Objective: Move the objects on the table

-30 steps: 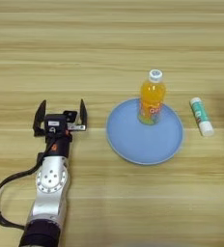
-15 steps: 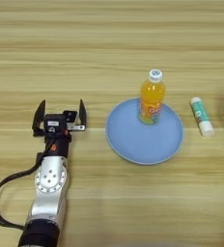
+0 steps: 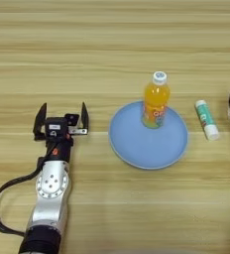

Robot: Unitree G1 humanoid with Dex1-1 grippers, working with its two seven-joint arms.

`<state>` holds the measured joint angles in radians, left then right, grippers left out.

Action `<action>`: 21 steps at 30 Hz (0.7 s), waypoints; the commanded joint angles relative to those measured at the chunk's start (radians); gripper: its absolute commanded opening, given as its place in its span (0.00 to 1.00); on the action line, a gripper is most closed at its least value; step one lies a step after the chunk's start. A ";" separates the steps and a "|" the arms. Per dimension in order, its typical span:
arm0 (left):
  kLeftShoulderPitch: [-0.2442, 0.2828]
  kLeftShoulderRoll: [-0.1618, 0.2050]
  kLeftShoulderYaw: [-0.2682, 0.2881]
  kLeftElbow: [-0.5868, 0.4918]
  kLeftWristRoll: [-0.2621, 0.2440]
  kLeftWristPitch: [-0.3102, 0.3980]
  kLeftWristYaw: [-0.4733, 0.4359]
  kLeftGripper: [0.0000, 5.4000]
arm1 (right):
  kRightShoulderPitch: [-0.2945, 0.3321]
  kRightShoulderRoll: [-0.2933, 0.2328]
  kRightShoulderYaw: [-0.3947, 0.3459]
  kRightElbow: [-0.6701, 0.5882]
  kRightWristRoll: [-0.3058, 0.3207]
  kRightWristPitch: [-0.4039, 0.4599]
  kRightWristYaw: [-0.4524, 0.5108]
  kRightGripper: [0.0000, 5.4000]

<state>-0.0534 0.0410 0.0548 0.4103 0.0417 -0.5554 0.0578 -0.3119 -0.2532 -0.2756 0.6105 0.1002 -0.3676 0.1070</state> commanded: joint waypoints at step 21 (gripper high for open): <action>-0.008 0.003 0.001 0.012 0.009 0.005 0.005 1.00 | 0.015 -0.015 -0.004 -0.039 0.019 0.057 -0.013 1.00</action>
<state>-0.0552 0.0410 0.0549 0.4136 0.0417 -0.5555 0.0580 -0.3077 -0.2602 -0.2764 0.6000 0.1114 -0.3519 0.1037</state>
